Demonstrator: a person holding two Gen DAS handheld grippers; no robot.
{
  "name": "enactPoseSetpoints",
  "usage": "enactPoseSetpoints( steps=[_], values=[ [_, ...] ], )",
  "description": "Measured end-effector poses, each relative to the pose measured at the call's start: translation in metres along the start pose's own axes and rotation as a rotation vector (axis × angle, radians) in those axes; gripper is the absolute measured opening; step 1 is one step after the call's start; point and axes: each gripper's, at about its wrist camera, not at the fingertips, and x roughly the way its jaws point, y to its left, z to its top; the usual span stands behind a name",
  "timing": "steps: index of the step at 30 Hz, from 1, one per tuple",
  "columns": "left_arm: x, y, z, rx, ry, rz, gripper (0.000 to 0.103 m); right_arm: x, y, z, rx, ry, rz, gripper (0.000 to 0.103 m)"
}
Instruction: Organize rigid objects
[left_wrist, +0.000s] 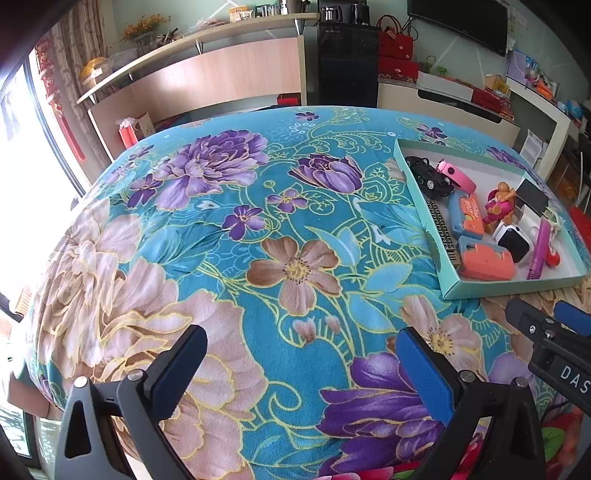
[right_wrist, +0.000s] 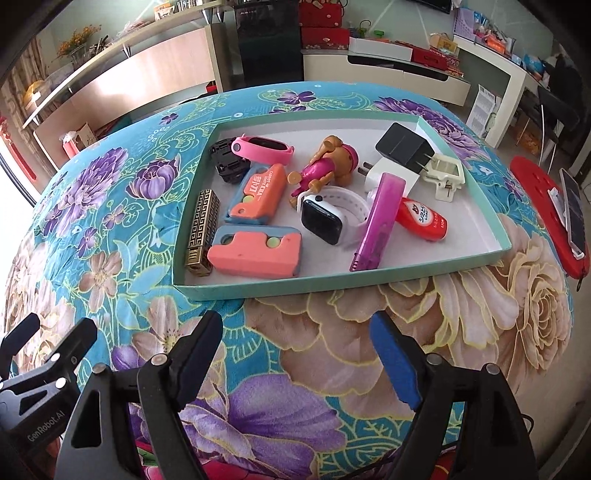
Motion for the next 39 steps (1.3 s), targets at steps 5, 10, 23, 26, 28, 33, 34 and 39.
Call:
enactPoseSetpoints(
  steps=[5, 10, 23, 26, 28, 33, 34, 39],
  values=[
    [0.0, 0.005, -0.006, -0.011, -0.018, 0.002, 0.103, 0.003, 0.005, -0.007, 0.009, -0.023, 0.005, 0.083],
    [0.005, 0.01, -0.008, -0.045, -0.003, 0.002, 0.103, 0.009, 0.007, -0.013, 0.009, -0.035, -0.004, 0.083],
    [0.009, 0.014, -0.013, -0.07, 0.004, 0.035, 0.103, 0.005, 0.008, -0.013, 0.003, -0.069, -0.044, 0.083],
    [0.009, 0.013, -0.013, -0.064, 0.003, 0.038, 0.103, 0.007, 0.005, -0.013, 0.02, -0.06, -0.052, 0.083],
    [0.009, 0.012, -0.013, -0.061, 0.001, 0.04, 0.103, 0.009, 0.004, -0.013, 0.029, -0.051, -0.047, 0.083],
    [0.008, 0.011, -0.013, -0.056, -0.004, 0.043, 0.103, 0.01, 0.002, -0.014, 0.039, -0.043, -0.04, 0.083],
    [0.007, 0.01, -0.013, -0.054, -0.006, 0.045, 0.103, 0.01, 0.002, -0.014, 0.04, -0.044, -0.039, 0.083],
    [0.006, 0.009, -0.013, -0.047, -0.011, 0.045, 0.103, 0.01, 0.001, -0.014, 0.037, -0.043, -0.041, 0.083]
  ],
)
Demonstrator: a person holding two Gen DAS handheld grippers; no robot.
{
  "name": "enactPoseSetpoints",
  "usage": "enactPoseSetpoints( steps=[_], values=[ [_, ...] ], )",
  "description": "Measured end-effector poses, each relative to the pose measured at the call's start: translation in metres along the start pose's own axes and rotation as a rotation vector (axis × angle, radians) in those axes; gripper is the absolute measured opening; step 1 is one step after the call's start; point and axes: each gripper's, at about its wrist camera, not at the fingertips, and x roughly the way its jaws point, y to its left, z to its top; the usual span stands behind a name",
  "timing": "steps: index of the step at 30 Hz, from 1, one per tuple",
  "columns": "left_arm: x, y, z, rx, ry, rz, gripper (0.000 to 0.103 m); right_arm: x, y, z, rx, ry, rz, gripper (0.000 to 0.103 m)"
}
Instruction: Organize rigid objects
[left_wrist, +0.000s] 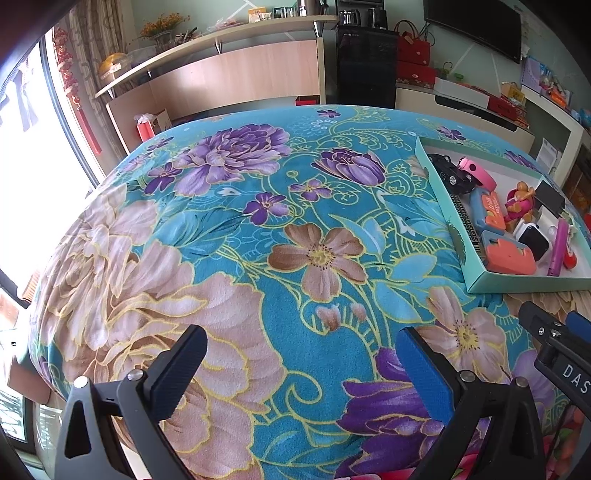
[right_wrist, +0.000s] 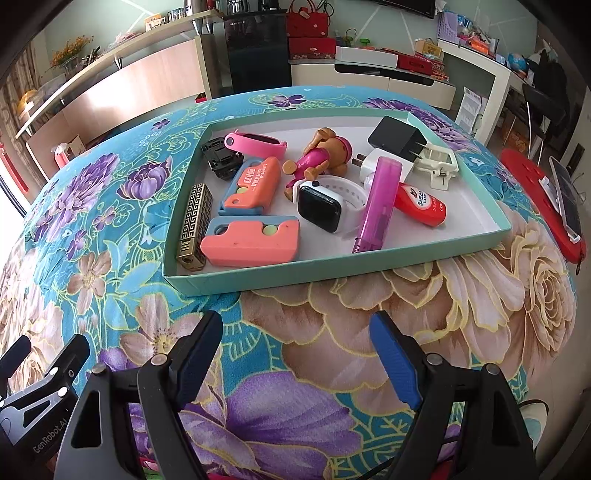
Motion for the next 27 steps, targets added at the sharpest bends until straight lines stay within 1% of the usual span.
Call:
enactPoseSetpoints(
  steps=[9, 27],
  values=[
    [0.0005, -0.0024, -0.0006, 0.014, 0.0, 0.017, 0.103, -0.0005, -0.0002, -0.0001, -0.001, 0.0, -0.002, 0.083],
    [-0.001, -0.0027, -0.0008, 0.017, -0.005, 0.026, 0.103, -0.005, 0.0055, -0.0023, -0.028, -0.012, -0.041, 0.083]
  ],
)
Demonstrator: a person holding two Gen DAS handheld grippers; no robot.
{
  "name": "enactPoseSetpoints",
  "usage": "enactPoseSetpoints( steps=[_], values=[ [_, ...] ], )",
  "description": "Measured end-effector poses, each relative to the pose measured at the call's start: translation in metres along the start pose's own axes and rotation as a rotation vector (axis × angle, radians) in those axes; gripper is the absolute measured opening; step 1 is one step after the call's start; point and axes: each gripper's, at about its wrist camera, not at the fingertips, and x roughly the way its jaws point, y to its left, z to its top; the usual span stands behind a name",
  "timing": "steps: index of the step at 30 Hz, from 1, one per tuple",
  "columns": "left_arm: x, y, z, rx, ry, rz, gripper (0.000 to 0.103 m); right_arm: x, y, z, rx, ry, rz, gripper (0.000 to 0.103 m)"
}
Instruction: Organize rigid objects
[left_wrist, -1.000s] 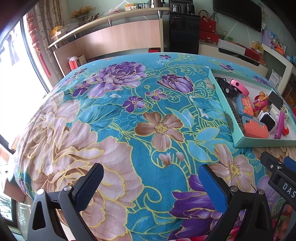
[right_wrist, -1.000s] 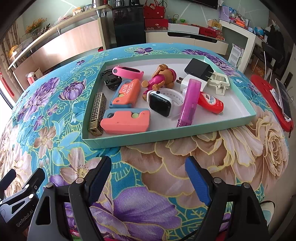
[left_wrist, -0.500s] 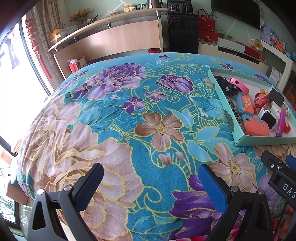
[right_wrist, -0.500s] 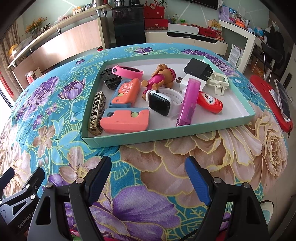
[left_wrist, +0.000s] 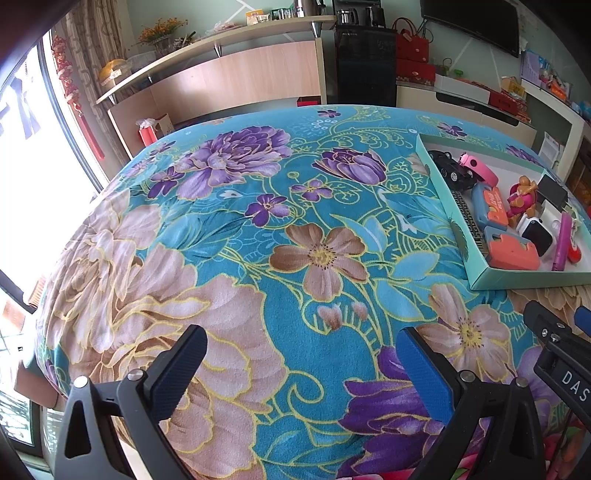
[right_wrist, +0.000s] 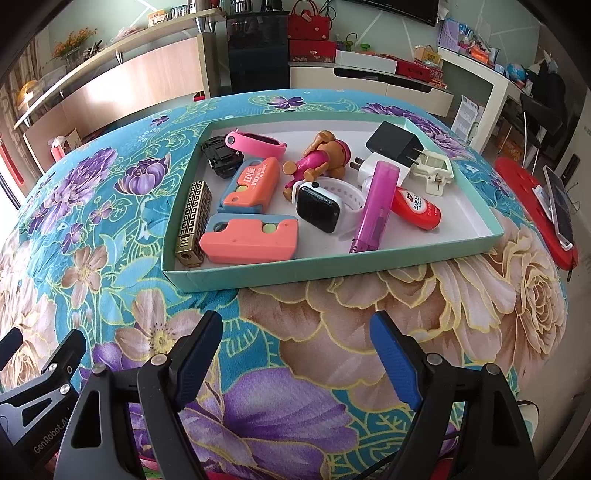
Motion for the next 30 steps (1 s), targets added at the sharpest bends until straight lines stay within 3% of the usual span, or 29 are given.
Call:
enactPoseSetpoints(
  steps=[30],
  values=[
    [0.0001, -0.0002, -0.0003, 0.006, 0.004, 0.005, 0.103, -0.0005, 0.0033, -0.0018, -0.021, 0.007, -0.007, 0.083]
  ],
)
